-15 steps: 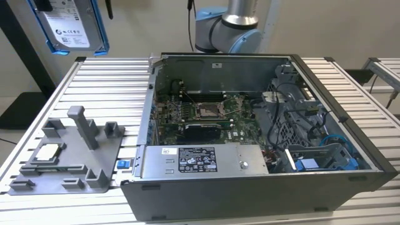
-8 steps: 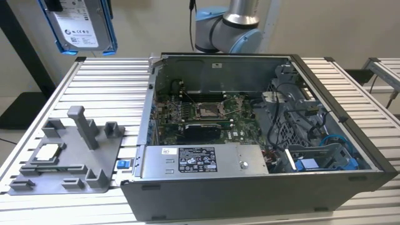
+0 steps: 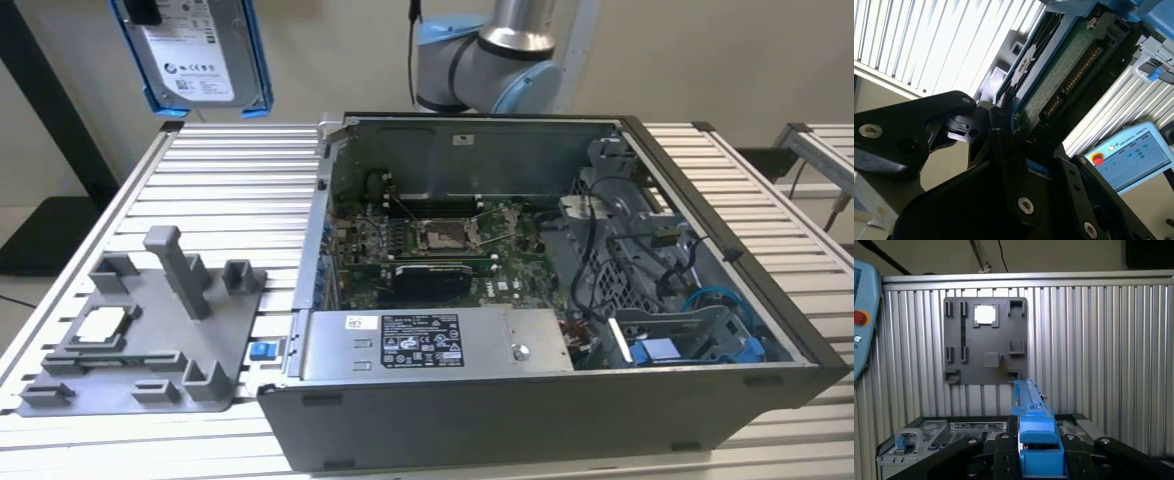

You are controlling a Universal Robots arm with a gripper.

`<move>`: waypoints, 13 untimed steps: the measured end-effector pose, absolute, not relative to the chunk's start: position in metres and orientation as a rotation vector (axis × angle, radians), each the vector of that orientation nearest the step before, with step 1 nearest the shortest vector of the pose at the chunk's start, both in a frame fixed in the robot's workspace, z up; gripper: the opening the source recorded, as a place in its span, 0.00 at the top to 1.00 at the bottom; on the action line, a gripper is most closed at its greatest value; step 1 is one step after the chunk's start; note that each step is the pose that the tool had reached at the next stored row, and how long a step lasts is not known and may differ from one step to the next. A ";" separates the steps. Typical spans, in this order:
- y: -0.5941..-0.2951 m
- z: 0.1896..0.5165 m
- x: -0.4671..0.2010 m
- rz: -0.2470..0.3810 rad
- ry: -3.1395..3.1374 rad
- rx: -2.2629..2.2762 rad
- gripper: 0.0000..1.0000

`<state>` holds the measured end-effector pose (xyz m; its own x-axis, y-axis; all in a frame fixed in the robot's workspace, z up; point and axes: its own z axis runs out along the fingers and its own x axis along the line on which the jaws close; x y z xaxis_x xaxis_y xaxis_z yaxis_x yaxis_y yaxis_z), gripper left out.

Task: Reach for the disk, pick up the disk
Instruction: 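Pick up the disk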

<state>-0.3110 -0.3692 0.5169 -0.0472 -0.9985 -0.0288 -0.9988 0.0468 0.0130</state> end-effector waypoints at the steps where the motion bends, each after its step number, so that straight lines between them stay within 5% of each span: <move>1: -0.369 0.517 -0.308 0.046 2.264 -2.160 1.00; 13: -0.369 0.517 -0.272 0.046 2.264 -2.160 1.00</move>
